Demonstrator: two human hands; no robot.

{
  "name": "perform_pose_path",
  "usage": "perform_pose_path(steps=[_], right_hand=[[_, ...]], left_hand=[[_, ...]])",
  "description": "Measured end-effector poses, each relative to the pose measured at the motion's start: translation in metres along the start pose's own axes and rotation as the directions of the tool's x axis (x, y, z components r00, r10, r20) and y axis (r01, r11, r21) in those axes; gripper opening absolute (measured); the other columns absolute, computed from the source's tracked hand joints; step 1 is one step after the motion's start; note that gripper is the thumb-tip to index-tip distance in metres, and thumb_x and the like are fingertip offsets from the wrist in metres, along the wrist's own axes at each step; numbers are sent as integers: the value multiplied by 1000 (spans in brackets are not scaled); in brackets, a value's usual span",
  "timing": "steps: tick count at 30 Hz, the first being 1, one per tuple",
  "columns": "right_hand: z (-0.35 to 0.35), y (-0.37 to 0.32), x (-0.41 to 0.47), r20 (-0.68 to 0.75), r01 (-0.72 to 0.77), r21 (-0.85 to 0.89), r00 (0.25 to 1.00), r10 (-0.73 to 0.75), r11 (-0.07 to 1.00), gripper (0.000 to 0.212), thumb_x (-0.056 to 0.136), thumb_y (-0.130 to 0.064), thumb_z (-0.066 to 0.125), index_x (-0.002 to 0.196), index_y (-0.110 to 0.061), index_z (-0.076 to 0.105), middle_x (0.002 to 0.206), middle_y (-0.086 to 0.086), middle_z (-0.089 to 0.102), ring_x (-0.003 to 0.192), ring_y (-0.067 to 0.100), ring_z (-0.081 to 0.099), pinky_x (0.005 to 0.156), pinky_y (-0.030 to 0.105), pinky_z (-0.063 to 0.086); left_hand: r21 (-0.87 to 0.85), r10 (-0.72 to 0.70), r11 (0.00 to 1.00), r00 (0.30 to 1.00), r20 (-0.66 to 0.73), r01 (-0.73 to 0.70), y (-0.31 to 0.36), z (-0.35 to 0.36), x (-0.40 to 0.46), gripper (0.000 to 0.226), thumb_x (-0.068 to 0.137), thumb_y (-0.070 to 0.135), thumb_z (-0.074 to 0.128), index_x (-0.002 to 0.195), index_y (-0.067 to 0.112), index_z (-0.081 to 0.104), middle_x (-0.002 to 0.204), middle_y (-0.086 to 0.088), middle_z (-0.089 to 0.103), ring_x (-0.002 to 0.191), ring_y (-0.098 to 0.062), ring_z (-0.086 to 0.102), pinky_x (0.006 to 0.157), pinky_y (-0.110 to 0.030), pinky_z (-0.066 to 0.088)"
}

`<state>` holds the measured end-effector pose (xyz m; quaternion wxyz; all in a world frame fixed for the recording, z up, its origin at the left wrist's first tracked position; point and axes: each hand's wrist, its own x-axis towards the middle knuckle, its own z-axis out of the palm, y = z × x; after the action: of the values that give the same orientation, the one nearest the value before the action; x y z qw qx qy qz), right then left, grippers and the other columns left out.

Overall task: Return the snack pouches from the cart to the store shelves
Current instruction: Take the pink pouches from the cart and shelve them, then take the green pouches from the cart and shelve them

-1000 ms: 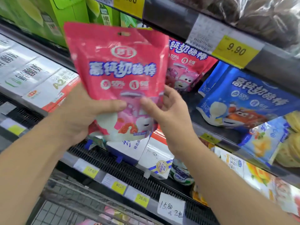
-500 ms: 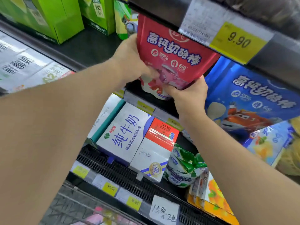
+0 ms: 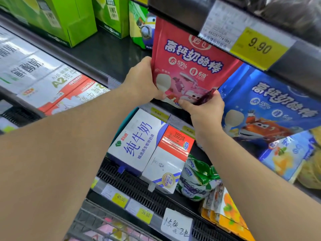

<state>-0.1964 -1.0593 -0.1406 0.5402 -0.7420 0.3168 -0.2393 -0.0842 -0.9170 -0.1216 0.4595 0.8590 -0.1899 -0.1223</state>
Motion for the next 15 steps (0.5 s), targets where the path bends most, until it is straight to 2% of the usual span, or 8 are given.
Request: perform_pose_path(steps=[3, 6, 10, 13, 15], right_hand=[[2, -5, -9, -54, -26, 54, 998, 29, 998, 58, 63, -9, 91, 109, -21, 58, 99, -11, 70, 83, -8, 66, 64, 5, 50], [4, -12, -27, -117, -61, 173, 990, 82, 983, 64, 66, -12, 91, 120, -15, 57, 104, -8, 70, 87, -5, 67, 66, 5, 51], [4, -22, -64, -106, -120, 247, 983, 150, 961, 61, 72, -18, 88, 123, -14, 56, 115, -6, 70, 101, 4, 68, 89, 22, 54], [4, -39, -99, -80, -159, 251, 980, 184, 955, 74, 76, -19, 86, 139, -12, 47, 139, 1, 57, 126, 9, 55, 102, 25, 45], [9, -56, -126, 53, -164, 202, 986, 156, 966, 64, 79, -18, 83, 133, -14, 50, 138, 2, 57, 126, 11, 55, 102, 25, 46]], left_hand=[[15, -2, 1000, 999, -38, 3, 0, -3, -6, 83, 56, 16, 98, 126, 14, 54, 116, 1, 69, 105, -20, 67, 94, -43, 56], [-60, -38, 998, 995, -88, 33, -2, -11, -19, 85, 57, 18, 98, 130, 16, 54, 116, 0, 68, 105, -19, 67, 94, -43, 57], [-131, -87, 989, 989, -116, 72, -9, -36, -55, 86, 64, 25, 95, 138, 16, 52, 127, -3, 63, 113, -17, 61, 100, -37, 53], [-295, -187, 945, 972, -141, 139, -14, -63, -99, 67, 72, 30, 90, 130, 20, 58, 118, 2, 66, 105, -12, 65, 82, -27, 53], [-410, -274, 890, 952, -134, 199, -19, -86, -134, 48, 76, 32, 87, 117, 22, 63, 111, 3, 69, 98, -8, 67, 75, -22, 50]])
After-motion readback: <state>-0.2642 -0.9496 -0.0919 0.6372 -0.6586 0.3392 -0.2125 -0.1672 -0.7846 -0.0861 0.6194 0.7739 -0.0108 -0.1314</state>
